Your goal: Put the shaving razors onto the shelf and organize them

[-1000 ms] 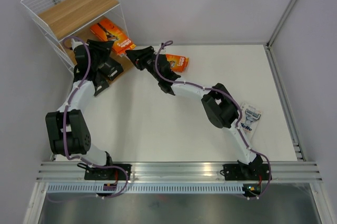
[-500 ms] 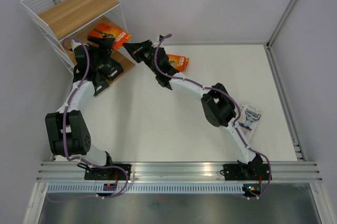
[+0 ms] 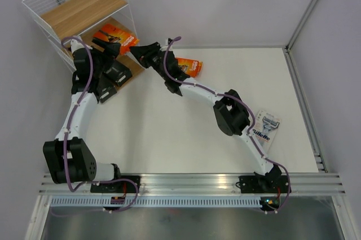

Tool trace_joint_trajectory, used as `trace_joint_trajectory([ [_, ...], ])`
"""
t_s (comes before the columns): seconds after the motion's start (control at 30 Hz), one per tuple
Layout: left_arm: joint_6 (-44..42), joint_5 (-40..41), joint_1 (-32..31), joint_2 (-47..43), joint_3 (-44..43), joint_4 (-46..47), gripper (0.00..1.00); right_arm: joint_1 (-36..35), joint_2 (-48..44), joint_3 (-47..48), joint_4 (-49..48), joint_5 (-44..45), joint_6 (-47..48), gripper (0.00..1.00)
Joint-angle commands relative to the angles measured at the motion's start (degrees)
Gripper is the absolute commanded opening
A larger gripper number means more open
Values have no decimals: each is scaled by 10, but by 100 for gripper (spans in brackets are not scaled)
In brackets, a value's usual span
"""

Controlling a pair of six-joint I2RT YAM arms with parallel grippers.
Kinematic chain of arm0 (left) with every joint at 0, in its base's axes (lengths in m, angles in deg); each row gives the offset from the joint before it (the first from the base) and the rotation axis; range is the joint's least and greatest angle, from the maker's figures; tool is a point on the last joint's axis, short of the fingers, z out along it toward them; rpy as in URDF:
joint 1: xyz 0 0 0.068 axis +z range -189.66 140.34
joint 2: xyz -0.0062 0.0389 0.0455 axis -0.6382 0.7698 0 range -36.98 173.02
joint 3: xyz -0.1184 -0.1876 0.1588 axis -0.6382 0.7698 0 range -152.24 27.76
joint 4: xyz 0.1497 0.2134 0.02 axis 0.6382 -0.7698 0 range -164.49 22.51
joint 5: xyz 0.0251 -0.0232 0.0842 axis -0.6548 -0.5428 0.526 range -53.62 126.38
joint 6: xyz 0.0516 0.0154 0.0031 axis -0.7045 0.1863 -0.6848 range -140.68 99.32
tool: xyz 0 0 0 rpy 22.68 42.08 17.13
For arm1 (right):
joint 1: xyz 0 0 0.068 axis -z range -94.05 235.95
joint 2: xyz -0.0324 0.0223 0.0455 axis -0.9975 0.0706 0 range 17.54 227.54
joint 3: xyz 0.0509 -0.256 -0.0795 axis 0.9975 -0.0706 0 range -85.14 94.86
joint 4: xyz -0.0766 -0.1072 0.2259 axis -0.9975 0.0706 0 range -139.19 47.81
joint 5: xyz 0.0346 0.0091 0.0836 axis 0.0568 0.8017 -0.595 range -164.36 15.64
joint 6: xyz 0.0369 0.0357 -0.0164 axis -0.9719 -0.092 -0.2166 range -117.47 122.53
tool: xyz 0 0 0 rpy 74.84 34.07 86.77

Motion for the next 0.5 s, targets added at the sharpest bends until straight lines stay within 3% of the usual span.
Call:
trace_joint_trajectory([
  [0.0,-61,16,3,-15,-34,-14,87,-5,-1,5,-8,-18,-1,40],
  [0.03,-62,14,3,-16,-34,-14,87,-5,-11,-10,-16,-20,1,51],
  [0.13,-75,-4,3,-20,-41,-23,87,-1,-63,-78,-20,-18,22,66],
  [0.17,-80,-10,3,-23,-43,-25,87,1,-90,-96,-21,-18,27,78],
  [0.27,-106,-46,3,-40,-48,-45,86,13,-143,-170,-44,-36,29,85],
  [0.47,-241,-163,2,-102,-34,-80,84,46,-274,-331,-52,-101,81,86],
])
